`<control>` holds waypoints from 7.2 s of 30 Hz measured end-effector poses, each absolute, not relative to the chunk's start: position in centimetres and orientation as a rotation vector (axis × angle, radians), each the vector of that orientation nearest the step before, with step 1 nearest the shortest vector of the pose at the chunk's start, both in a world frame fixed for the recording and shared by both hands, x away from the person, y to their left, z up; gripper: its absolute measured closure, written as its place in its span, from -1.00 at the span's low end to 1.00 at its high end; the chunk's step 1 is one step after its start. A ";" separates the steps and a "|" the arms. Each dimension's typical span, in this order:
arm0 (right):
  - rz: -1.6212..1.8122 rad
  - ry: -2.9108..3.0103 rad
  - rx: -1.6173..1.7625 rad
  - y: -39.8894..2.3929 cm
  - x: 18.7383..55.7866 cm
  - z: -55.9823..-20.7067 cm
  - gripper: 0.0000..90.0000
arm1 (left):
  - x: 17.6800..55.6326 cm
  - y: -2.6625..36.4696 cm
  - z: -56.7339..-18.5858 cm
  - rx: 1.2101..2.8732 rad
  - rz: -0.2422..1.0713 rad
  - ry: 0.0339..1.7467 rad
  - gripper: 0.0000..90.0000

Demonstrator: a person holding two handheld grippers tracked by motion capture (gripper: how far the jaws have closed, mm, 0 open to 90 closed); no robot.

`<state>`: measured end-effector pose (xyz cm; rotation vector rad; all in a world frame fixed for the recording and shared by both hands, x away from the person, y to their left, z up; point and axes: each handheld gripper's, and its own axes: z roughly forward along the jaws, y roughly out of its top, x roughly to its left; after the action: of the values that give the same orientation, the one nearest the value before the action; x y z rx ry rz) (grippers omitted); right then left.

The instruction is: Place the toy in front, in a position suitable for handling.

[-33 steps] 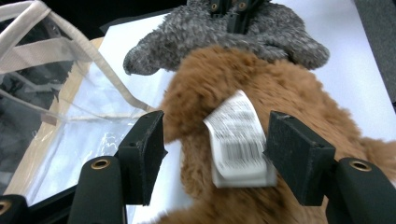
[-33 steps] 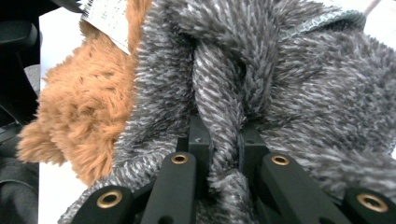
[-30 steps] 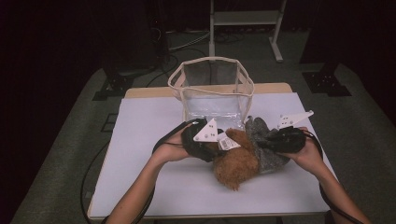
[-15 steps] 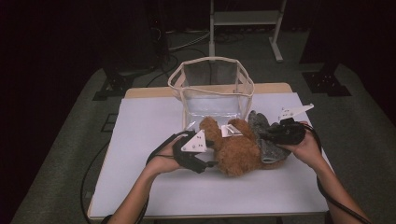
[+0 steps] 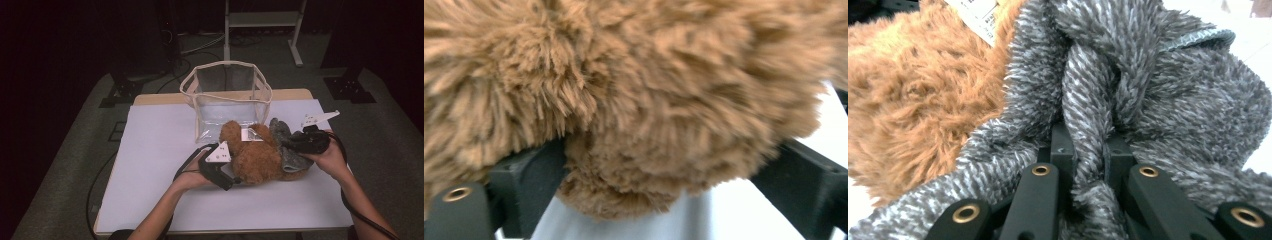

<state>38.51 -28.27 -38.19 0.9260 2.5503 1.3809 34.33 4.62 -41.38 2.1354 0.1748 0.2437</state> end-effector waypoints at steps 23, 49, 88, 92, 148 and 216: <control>1.614 2.658 0.786 -24.8 36.0 -35.6 0.83 | 33.3 8.4 -33.6 2.017 0.256 0.107 -0.13; 1.373 2.738 0.738 -23.0 37.2 -36.5 0.80 | 34.9 10.5 -38.9 2.062 0.226 0.205 -0.31; 1.339 2.726 0.749 -24.7 36.0 -36.3 0.79 | 35.2 8.9 -40.7 2.096 0.209 0.212 -0.27; 1.340 2.704 0.764 -24.7 37.2 -35.6 0.79 | 35.2 9.0 -40.9 2.105 0.212 0.216 -0.28; 1.591 2.673 0.694 -22.2 35.8 -36.2 0.82 | 32.8 10.2 -33.0 2.018 0.400 0.088 -0.07; 1.554 2.800 0.513 -17.7 35.7 -33.1 0.78 | 31.5 14.6 -33.7 2.216 0.440 0.111 -0.28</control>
<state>35.73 -17.69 -33.08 0.5130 2.7998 1.5539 31.49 14.60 -33.68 2.2165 0.1106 0.4404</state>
